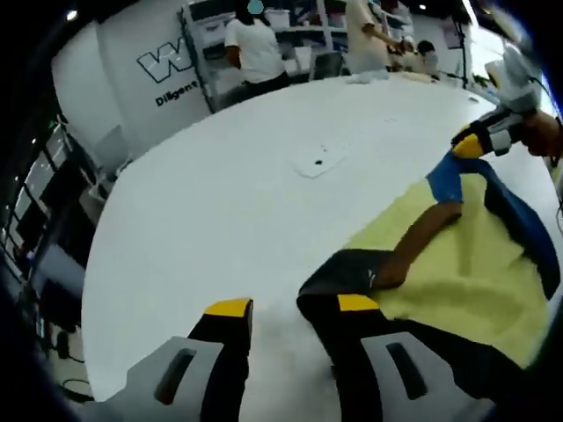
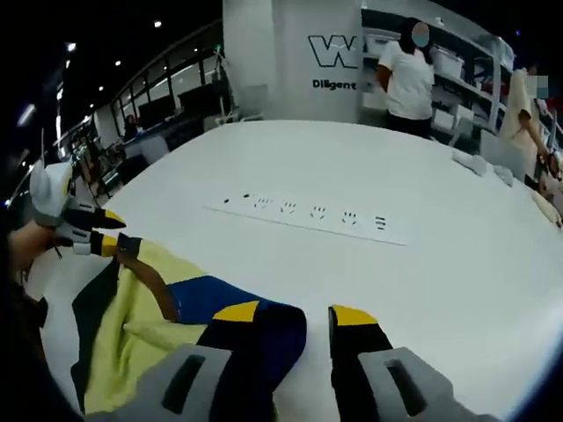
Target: Fold the garment on the visible template until the final outline fits inside the template.
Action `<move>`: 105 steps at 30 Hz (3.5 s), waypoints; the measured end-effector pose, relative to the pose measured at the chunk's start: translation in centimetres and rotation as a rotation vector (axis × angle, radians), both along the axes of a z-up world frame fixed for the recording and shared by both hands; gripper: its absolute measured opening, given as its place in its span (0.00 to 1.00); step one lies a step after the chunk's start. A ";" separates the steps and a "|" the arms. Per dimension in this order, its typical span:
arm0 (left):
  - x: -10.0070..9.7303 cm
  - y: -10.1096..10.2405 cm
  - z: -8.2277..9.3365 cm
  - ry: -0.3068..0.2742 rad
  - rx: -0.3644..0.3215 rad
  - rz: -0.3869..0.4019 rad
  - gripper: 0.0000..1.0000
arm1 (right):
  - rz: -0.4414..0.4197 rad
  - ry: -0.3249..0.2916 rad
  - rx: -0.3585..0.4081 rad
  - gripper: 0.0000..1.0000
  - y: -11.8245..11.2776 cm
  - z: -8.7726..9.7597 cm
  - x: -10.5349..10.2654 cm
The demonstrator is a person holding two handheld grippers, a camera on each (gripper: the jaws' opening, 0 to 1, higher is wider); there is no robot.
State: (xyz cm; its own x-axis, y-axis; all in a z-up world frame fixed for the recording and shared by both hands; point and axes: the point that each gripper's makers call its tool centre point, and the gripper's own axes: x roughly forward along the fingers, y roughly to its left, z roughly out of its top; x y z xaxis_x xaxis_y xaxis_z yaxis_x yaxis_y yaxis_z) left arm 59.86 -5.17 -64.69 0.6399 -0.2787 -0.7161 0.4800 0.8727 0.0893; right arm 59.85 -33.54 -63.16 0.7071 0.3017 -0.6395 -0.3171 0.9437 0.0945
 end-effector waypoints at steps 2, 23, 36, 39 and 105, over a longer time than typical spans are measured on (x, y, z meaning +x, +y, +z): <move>-0.5 -0.1 0.6 -0.003 -0.002 -0.010 0.53 | 0.022 -0.022 0.001 0.35 0.6 0.6 -0.5; -8.4 -2.7 2.2 0.030 -0.137 -0.052 0.92 | 0.163 0.032 0.067 0.83 3.7 0.5 -7.7; -13.0 -2.1 -0.2 0.127 -0.216 0.019 0.67 | 0.152 0.075 0.081 0.75 2.5 -1.2 -10.9; -13.2 -2.0 -0.5 0.125 -0.234 0.032 0.62 | 0.150 0.083 0.082 0.72 2.4 -1.6 -11.4; -14.0 8.6 -0.9 0.084 0.230 -0.142 0.04 | 0.029 0.215 0.081 0.00 -2.9 0.0 -16.6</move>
State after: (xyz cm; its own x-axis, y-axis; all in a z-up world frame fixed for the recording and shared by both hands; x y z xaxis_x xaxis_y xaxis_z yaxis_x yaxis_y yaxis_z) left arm 45.90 3.44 -65.62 0.5415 -0.1853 -0.8200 0.6105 0.7573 0.2321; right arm 43.26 -36.48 -63.16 0.5474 0.3763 -0.7475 -0.3084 0.9210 0.2378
